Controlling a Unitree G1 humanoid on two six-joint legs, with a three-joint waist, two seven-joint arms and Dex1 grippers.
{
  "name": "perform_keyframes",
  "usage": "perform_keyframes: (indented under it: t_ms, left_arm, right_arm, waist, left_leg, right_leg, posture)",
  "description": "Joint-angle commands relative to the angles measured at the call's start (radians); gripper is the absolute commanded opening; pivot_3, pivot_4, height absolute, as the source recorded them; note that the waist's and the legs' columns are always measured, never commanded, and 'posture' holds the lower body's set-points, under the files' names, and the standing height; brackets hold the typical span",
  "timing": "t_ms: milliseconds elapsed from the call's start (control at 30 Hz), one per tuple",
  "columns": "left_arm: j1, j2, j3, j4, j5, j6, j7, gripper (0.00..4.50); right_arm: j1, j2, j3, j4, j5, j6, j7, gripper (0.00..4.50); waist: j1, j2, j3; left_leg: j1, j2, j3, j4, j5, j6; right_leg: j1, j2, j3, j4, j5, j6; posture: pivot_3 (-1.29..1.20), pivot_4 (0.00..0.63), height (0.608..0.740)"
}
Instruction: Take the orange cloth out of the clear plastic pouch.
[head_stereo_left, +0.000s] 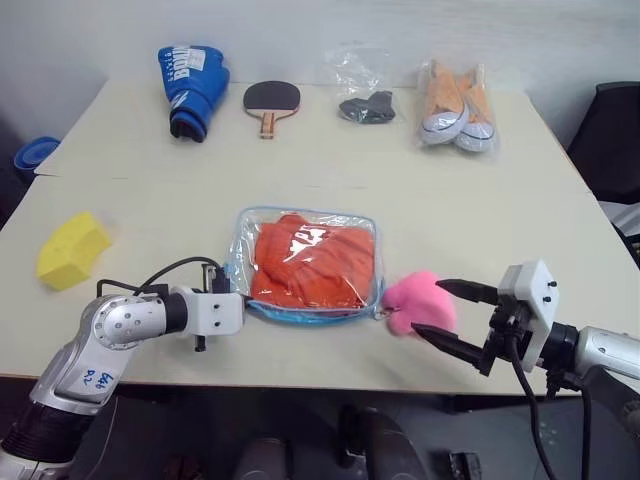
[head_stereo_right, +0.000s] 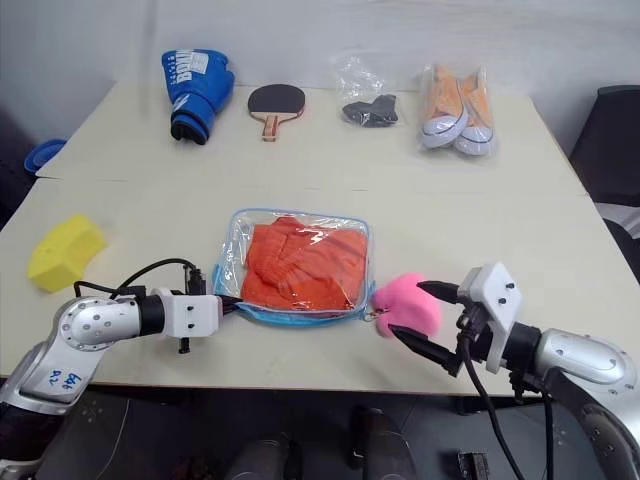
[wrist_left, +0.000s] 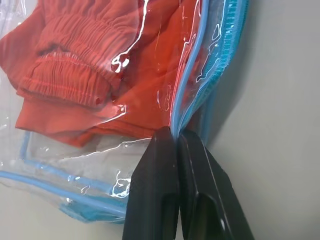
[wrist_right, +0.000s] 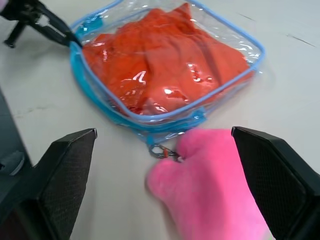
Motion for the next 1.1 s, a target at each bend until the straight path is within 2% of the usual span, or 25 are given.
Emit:
perform_keyframes:
  t_ms: [33,133,167,267,367,500,533,633,733,833,967,1100]
  left_arm:
    - [-0.046,0.021,0.002,0.039,-0.026,-0.026,-0.036,1.21]
    - [-0.095,-0.002,0.029,0.08,-0.105,0.047,-0.065,2.14]
    - [-0.107,-0.013,0.049,0.067,-0.18,0.107,-0.094,2.41]
    - [-0.111,0.003,0.109,-0.001,-0.402,0.315,-0.2,2.41]
    - [-0.119,0.049,0.161,-0.035,-0.544,0.499,-0.258,2.41]
    - [-0.135,0.171,0.255,-0.055,-0.763,0.711,-0.396,2.41]
    - [-0.145,0.183,0.273,-0.055,-0.786,0.715,-0.41,2.41]
    - [-0.194,0.168,0.252,-0.026,-0.703,0.638,-0.332,2.41]
    - [-0.212,0.171,0.253,-0.02,-0.751,0.682,-0.35,2.41]
    - [-0.259,0.165,0.265,-0.012,-0.807,0.742,-0.338,2.45]
    - [-0.332,0.165,0.246,-0.059,-0.885,0.818,-0.347,2.45]
    - [-0.341,0.164,0.213,-0.097,-0.88,0.806,-0.355,2.45]
  right_arm:
    - [0.013,-0.01,-0.021,0.008,-0.048,-0.039,0.005,4.5]
    - [0.015,0.011,-0.009,0.04,-0.098,-0.039,-0.042,4.5]
    - [0.01,0.028,-0.009,0.045,-0.094,-0.025,-0.068,4.5]
    - [0.012,0.062,-0.005,0.059,-0.098,-0.003,-0.112,4.5]
    - [0.025,0.088,0.006,0.083,-0.114,0.016,-0.146,4.5]
    - [0.012,0.141,0.029,0.103,-0.093,0.061,-0.185,4.5]
    - [0.01,0.143,0.042,0.11,-0.106,0.06,-0.183,4.5]
    - [0.004,0.143,0.059,0.129,-0.125,0.053,-0.174,4.5]
    - [-0.004,0.152,0.052,0.14,-0.113,0.055,-0.172,4.5]
    - [-0.003,0.154,0.046,0.141,-0.106,0.048,-0.157,3.9]
    - [0.018,0.136,0.051,0.117,-0.123,0.014,-0.114,2.54]
    - [0.028,0.132,0.022,0.097,-0.125,-0.022,-0.093,1.2]
  waist:
    - [0.002,0.0,0.0]
    - [0.002,0.001,0.0]
    - [0.002,0.001,0.0]
    - [-0.003,0.001,0.0]
    - [-0.007,0.001,0.001]
    - [-0.008,0.002,0.001]
    - [-0.008,0.003,0.002]
    - [-0.004,0.005,0.003]
    - [-0.001,0.006,0.003]
    - [-0.002,0.006,0.003]
    - [-0.001,0.006,0.003]
    - [-0.004,0.006,0.003]
  left_leg:
    - [0.0,0.0,0.0,0.0,-0.001,0.001]
    - [-0.001,0.0,-0.001,0.0,-0.001,0.002]
    - [-0.001,0.0,0.0,0.0,-0.001,0.002]
    - [-0.001,0.0,0.0,0.0,0.0,0.0]
    - [-0.002,0.001,0.0,0.0,0.001,-0.002]
    - [-0.002,0.0,0.0,0.0,0.001,-0.003]
    - [-0.002,0.0,0.0,0.0,0.001,-0.003]
    - [-0.001,-0.001,0.0,0.0,0.002,-0.004]
    - [-0.001,-0.001,-0.001,0.0,0.002,-0.004]
    - [-0.002,-0.001,-0.001,0.0,0.002,-0.004]
    - [-0.002,-0.001,-0.001,0.0,0.003,-0.004]
    - [-0.002,-0.001,0.0,0.0,0.002,-0.005]
  right_leg:
    - [0.0,0.0,0.0,0.0,0.0,0.0]
    - [0.0,0.0,-0.001,0.0,0.0,0.0]
    - [0.0,0.0,-0.001,0.0,0.0,0.0]
    - [-0.001,0.0,-0.001,-0.001,0.0,0.0]
    - [-0.001,0.001,-0.001,-0.002,0.0,0.0]
    - [-0.001,0.002,-0.001,-0.002,0.0,0.0]
    - [-0.001,0.002,-0.001,-0.002,0.0,0.0]
    - [-0.001,0.002,0.0,-0.001,0.0,0.0]
    - [-0.001,0.002,0.001,0.0,0.0,0.0]
    - [-0.002,0.002,0.001,0.0,0.0,0.0]
    - [-0.002,0.002,0.001,-0.001,0.0,0.0]
    - [-0.002,0.002,0.001,-0.001,0.0,0.001]
  posture:
    - [0.0,0.15,0.74]
    - [0.0,0.15,0.74]
    - [0.0,0.15,0.74]
    - [0.0,0.15,0.74]
    - [0.0,0.15,0.74]
    - [0.0,0.15,0.74]
    - [0.0,0.15,0.74]
    - [0.0,0.15,0.74]
    - [0.0,0.15,0.74]
    - [0.0,0.15,0.74]
    - [0.0,0.15,0.74]
    - [0.0,0.15,0.74]
